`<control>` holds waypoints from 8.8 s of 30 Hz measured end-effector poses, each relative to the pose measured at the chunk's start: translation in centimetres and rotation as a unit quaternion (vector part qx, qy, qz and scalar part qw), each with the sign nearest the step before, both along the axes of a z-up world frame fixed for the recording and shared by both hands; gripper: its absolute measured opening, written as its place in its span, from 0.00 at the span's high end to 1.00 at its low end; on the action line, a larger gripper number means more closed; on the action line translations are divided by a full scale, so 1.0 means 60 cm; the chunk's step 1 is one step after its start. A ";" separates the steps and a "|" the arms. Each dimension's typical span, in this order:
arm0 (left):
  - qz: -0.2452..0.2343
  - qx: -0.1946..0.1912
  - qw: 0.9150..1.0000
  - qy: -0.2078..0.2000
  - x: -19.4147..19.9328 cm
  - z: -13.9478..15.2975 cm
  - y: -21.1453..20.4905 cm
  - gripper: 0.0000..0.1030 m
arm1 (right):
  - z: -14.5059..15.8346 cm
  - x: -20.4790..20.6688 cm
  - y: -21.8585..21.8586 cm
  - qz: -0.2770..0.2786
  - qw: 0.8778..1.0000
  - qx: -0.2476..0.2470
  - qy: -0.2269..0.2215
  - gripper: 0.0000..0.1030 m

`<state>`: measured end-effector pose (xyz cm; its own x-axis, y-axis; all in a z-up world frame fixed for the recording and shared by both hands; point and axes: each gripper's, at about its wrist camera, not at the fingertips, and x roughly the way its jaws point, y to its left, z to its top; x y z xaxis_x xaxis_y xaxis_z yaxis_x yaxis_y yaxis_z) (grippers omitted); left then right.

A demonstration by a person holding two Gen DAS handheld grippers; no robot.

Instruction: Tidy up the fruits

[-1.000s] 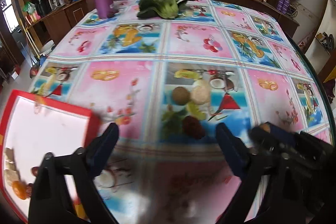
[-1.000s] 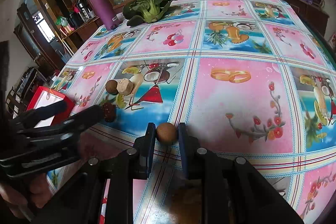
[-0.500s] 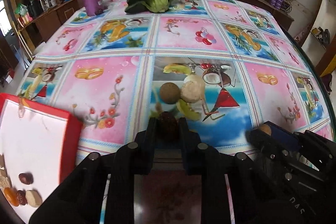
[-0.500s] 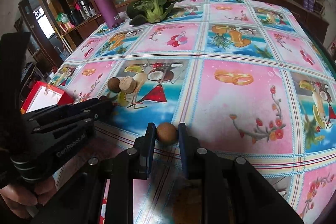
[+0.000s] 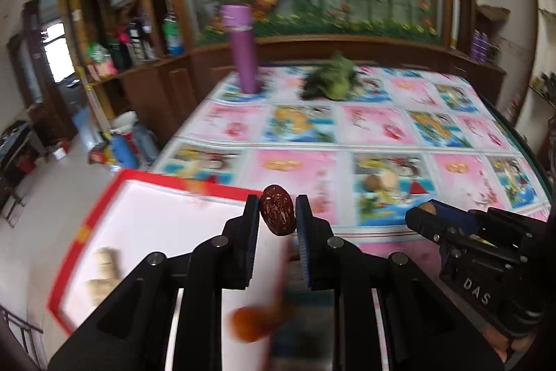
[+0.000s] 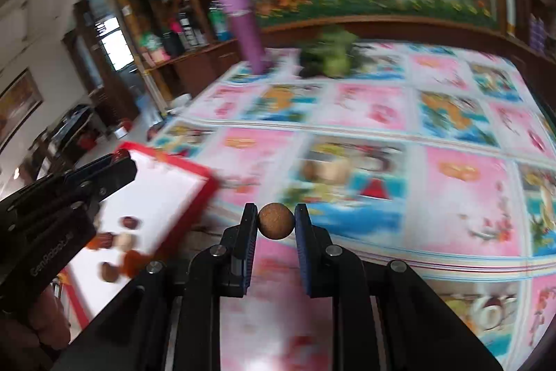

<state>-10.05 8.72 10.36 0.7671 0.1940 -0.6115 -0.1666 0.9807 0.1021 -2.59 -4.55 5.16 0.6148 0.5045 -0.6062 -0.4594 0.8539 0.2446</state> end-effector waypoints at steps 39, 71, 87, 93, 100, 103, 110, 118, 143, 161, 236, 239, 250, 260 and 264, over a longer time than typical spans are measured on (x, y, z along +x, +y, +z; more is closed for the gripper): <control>0.139 -0.016 0.990 0.019 -0.124 -0.065 0.256 0.78 | -0.023 -0.123 0.297 0.115 0.990 -0.081 0.002 0.81; 0.141 0.021 0.989 0.029 -0.109 -0.055 0.218 0.31 | -0.013 -0.107 0.236 0.080 0.995 -0.059 0.008 0.60; 0.081 0.023 0.996 0.028 -0.086 -0.028 0.124 0.28 | -0.026 -0.055 0.056 -0.012 0.999 -0.042 0.022 0.60; 0.018 0.020 0.998 0.050 -0.036 -0.030 0.061 0.28 | -0.047 0.003 -0.045 -0.086 0.995 -0.034 0.049 0.60; -0.014 0.009 0.998 0.064 0.000 -0.022 0.030 0.28 | -0.049 0.081 -0.073 -0.115 0.992 -0.027 0.046 0.60; -0.025 0.010 0.997 0.070 0.016 -0.019 0.026 0.28 | -0.063 0.115 -0.080 -0.112 0.991 -0.009 0.073 0.60; -0.027 0.019 0.996 0.081 0.035 -0.029 0.023 0.28 | -0.079 0.141 -0.041 -0.078 0.993 -0.036 0.075 0.60; -0.029 0.016 0.995 0.095 0.051 -0.036 0.017 0.28 | -0.081 0.164 0.013 -0.071 0.991 -0.110 0.039 0.60; -0.125 -0.015 0.982 0.141 0.248 -0.113 -0.121 0.28 | -0.077 0.132 -0.129 -0.112 0.986 -0.071 0.104 0.77; -0.126 -0.067 0.977 0.160 0.271 -0.138 -0.135 0.77 | -0.078 0.132 -0.125 -0.112 0.986 -0.084 0.092 0.77; 0.145 0.063 0.987 0.028 -0.098 -0.060 0.218 0.33 | -0.016 -0.098 0.271 0.085 0.991 -0.097 -0.030 0.56; 0.151 0.066 0.986 0.011 -0.116 -0.043 0.211 0.21 | 0.000 -0.113 0.252 0.075 0.991 -0.096 -0.050 0.55; 0.149 0.045 0.987 -0.035 -0.194 0.020 0.183 0.00 | 0.068 -0.185 0.175 0.048 0.989 -0.070 -0.120 0.43; 0.165 0.013 0.985 -0.044 -0.240 0.042 0.184 0.00 | 0.086 -0.223 0.168 0.065 0.985 -0.062 -0.150 0.38; 0.163 0.020 0.985 -0.049 -0.247 0.045 0.182 0.00 | 0.079 -0.228 0.182 0.075 0.983 -0.070 -0.152 0.38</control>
<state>-24.87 19.65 13.03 0.7150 0.4629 -0.5239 -0.4835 0.8687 0.1076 -16.27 6.35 9.90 0.7033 0.5284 -0.4755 -0.6165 0.7865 -0.0379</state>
